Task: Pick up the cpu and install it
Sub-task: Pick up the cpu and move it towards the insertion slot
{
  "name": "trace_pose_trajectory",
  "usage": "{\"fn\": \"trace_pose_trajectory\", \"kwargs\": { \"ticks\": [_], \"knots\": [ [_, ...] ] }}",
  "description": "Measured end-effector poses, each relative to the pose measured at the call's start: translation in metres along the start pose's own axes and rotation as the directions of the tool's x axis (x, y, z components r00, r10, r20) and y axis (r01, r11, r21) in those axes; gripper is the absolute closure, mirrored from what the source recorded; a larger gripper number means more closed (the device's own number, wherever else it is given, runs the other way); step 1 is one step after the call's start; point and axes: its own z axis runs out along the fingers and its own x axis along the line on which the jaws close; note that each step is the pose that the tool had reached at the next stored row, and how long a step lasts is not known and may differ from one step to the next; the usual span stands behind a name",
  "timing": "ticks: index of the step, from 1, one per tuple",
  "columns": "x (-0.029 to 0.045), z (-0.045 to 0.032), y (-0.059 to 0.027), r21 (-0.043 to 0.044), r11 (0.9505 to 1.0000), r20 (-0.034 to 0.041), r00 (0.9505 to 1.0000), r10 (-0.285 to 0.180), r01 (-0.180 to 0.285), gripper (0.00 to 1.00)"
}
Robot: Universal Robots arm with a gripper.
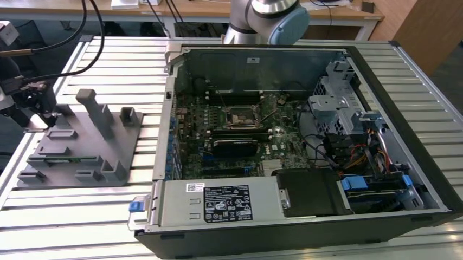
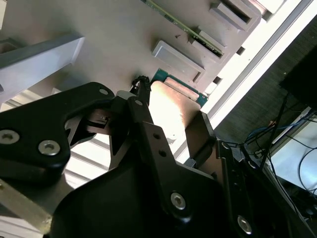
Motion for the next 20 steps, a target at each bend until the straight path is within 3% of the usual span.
{"fn": "trace_pose_trajectory", "kwargs": {
  "ticks": [20],
  "knots": [
    [-0.0004,-0.0165,0.0001,0.0,1.0,0.0,1.0,0.0,0.0,0.47]
  ]
}}
